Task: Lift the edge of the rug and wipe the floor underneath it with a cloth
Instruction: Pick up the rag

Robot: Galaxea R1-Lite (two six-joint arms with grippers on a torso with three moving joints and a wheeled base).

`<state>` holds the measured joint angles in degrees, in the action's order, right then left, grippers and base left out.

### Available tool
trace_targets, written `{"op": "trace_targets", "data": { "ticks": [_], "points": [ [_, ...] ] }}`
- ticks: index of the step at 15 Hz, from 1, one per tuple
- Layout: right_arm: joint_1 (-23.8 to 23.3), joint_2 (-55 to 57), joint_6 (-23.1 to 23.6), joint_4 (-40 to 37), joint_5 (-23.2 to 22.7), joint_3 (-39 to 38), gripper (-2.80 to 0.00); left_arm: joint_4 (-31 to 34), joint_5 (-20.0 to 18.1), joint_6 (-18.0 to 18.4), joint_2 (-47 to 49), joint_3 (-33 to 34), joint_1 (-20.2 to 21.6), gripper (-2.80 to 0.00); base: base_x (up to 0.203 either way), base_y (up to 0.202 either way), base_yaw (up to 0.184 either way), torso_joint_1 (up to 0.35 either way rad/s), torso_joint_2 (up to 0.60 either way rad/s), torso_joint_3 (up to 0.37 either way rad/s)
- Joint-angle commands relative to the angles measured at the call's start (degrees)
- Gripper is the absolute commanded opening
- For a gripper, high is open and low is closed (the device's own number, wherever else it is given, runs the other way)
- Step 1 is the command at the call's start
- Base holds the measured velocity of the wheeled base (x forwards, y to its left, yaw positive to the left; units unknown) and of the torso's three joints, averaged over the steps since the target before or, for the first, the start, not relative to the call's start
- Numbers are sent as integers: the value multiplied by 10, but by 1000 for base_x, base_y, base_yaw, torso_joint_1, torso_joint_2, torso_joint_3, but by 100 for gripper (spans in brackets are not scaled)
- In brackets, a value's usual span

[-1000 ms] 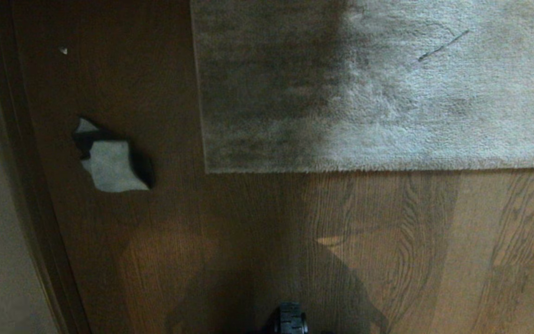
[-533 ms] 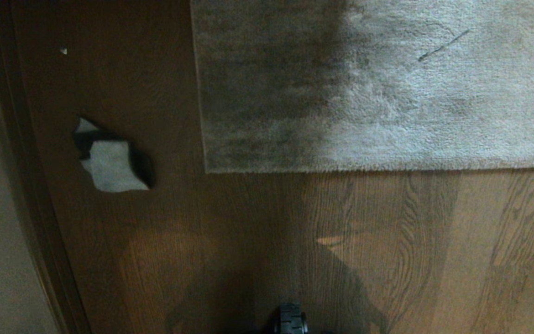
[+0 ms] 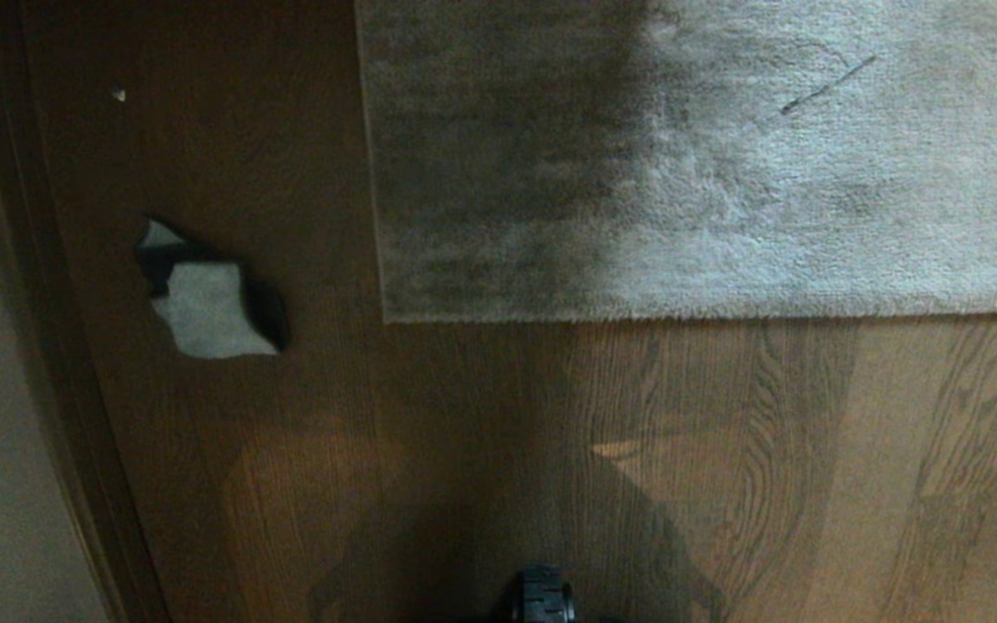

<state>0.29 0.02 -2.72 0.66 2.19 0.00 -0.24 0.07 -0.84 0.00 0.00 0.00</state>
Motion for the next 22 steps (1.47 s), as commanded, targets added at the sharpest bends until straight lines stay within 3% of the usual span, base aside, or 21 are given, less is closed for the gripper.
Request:
{"op": "trace_targets", "data": {
  "ticks": [1,9,11,15,18,22],
  "points": [
    [0,0,0,0,0,0,-280,0,0,0,0,0,0,-280,0,0,0,0,0,0],
    [0,0,0,0,0,0,-280,1,0,-1,0,-1,0,-280,0,0,0,0,0,0],
    [0,0,0,0,0,0,-280,-1,0,-20,0,-1,0,-280,0,0,0,0,0,0],
    [0,0,0,0,0,0,-280,-2,0,-22,0,-3,0,-280,0,0,0,0,0,0],
    [0,0,0,0,0,0,-280,19,12,-22,2,-59,0,-280,0,0,0,0,0,0],
    [0,0,0,0,0,0,-280,22,14,-22,20,-81,0,-280,0,0,0,0,0,0]
  ]
}}
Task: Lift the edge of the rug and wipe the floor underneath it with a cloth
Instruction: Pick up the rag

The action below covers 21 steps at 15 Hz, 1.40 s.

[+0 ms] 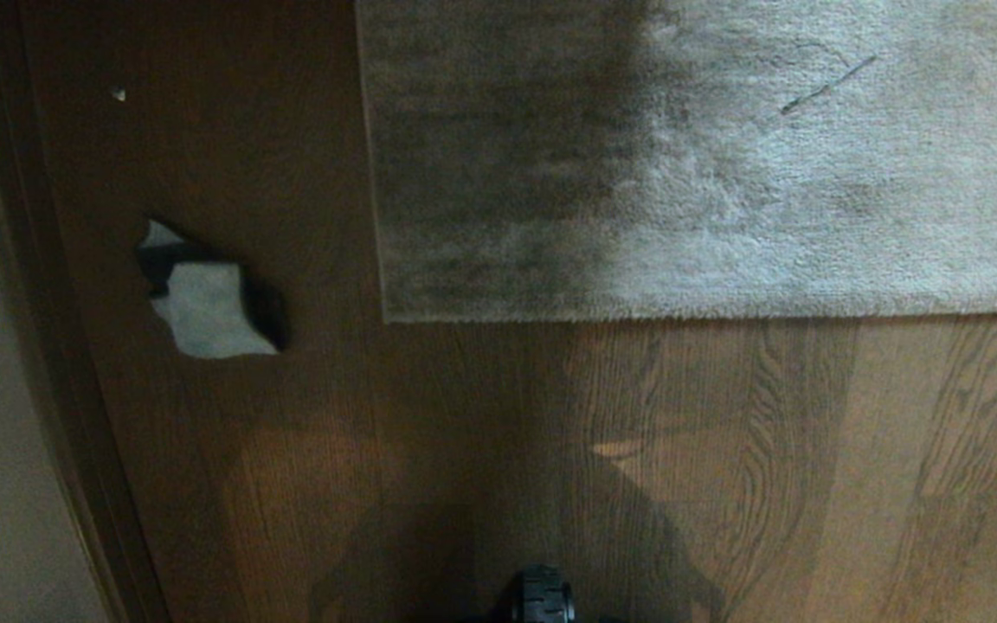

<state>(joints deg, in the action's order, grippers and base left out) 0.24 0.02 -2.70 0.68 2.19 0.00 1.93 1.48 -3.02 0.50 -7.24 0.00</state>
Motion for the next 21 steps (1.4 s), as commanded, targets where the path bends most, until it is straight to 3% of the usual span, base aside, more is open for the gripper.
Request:
{"op": "trace_targets", "data": {
  "ticks": [1,14,21],
  "points": [
    [0,0,0,0,0,0,-280,0,-1,-1,24,-15,0,-280,0,0,0,0,0,0],
    [0,0,0,0,0,0,-280,-3,-2,0,313,-110,-3,-280,0,0,0,0,0,0],
    [0,0,0,0,0,0,-280,-3,-4,2,411,-111,-9,-280,0,0,0,0,0,0]
  ]
}}
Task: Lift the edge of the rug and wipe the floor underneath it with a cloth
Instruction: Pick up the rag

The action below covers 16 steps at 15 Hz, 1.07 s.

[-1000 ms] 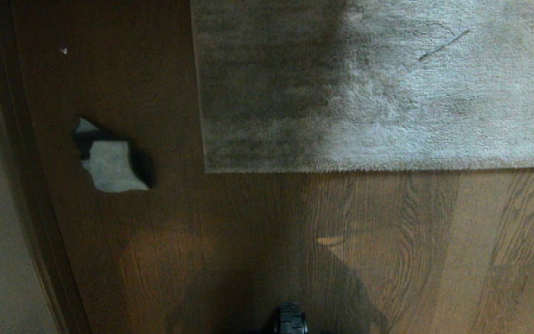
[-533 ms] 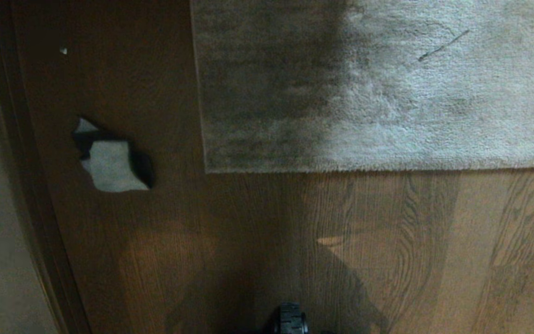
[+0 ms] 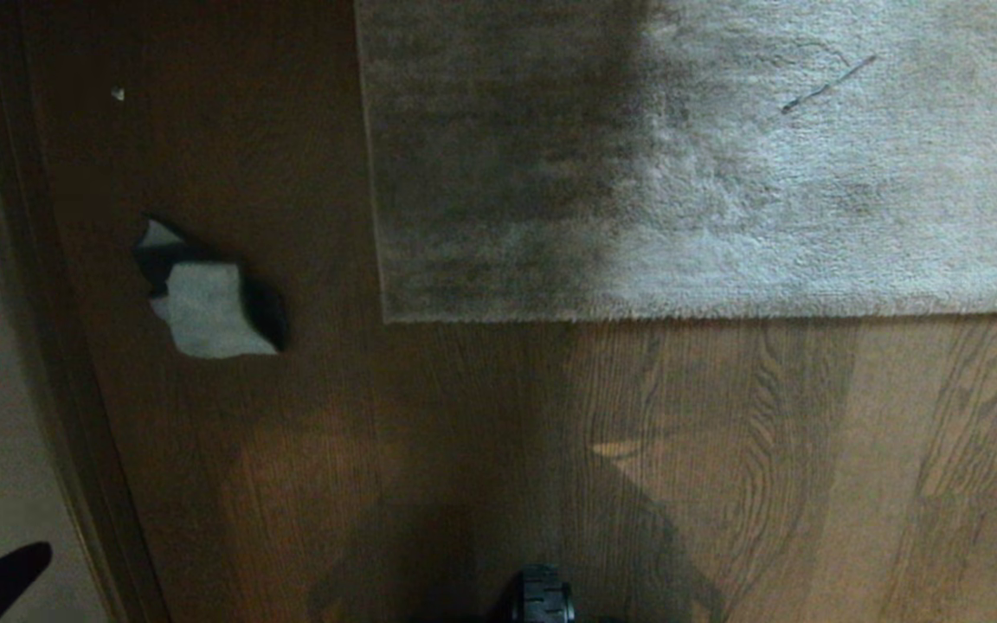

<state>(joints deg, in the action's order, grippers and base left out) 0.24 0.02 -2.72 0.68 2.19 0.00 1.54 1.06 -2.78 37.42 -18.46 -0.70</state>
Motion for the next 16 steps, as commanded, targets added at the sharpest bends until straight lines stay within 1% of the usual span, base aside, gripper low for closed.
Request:
{"op": "trace_targets", "data": {
  "ticks": [1,4,7,9,14,16],
  "points": [
    [1,0,0,0,0,0,-280,0,0,0,59,2,-3,-280,0,0,0,0,0,0],
    [0,0,0,0,0,0,-280,0,-2,0,104,3,-5,-280,0,0,0,0,0,0],
    [1,0,0,0,0,0,-280,-7,-19,0,133,4,-14,-280,0,0,0,0,0,0],
    [0,0,0,0,0,0,-280,-24,-22,0,153,4,-25,-280,0,0,0,0,0,0],
    [0,0,0,0,0,0,-280,-78,-17,1,200,5,-25,-280,0,0,0,0,0,0],
    [0,0,0,0,0,0,-280,-81,-18,0,206,6,-25,-280,0,0,0,0,0,0]
  ]
}}
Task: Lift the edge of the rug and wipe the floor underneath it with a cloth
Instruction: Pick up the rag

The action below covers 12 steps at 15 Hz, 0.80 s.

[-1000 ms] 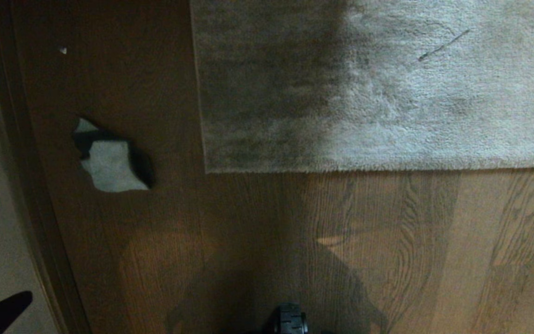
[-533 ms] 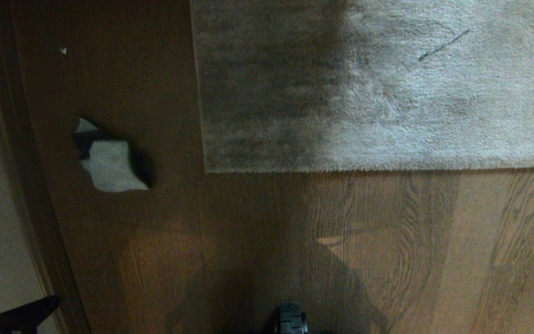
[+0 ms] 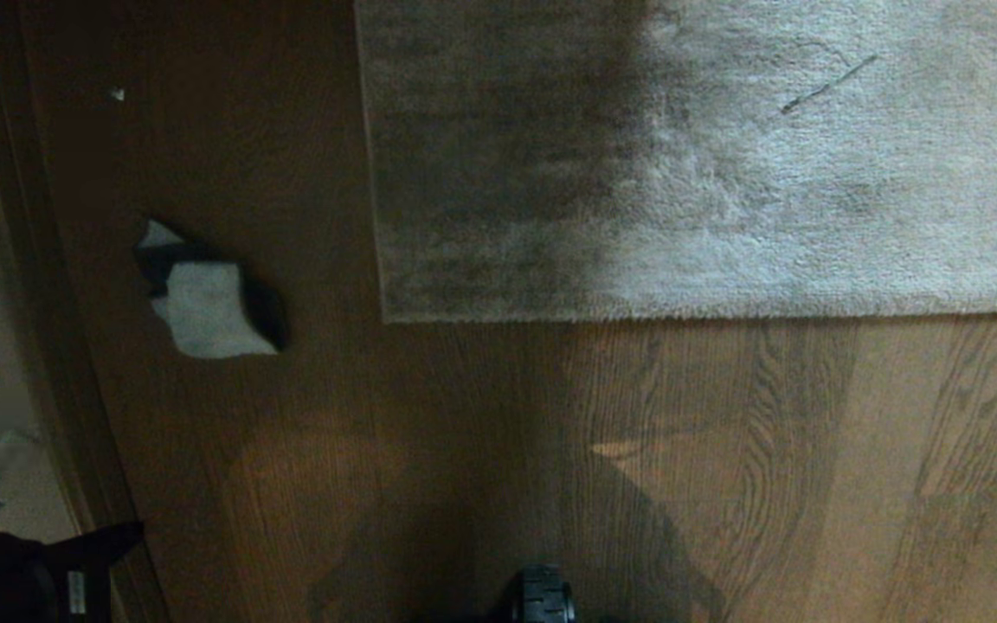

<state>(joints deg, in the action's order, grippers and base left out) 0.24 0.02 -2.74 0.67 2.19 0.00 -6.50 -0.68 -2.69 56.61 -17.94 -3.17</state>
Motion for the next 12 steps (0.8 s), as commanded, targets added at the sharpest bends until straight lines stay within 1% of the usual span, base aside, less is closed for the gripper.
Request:
{"op": "trace_targets", "data": {
  "ticks": [1,4,5,8,12],
  "points": [
    [0,0,0,0,0,0,-280,0,-1,-1,15,1,0,-280,0,0,0,0,0,0],
    [0,0,0,0,0,0,-280,0,-2,-1,15,3,0,-280,0,0,0,0,0,0],
    [0,0,0,0,0,0,-280,0,-5,-2,15,5,0,0,0,0,0,0,0,0],
    [0,0,0,0,0,0,-280,0,-23,-5,26,3,1,0,0,0,0,0,0,0],
    [0,0,0,0,0,0,-280,-2,-25,-5,44,-1,4,0,0,0,0,0,0,0]
  ]
}}
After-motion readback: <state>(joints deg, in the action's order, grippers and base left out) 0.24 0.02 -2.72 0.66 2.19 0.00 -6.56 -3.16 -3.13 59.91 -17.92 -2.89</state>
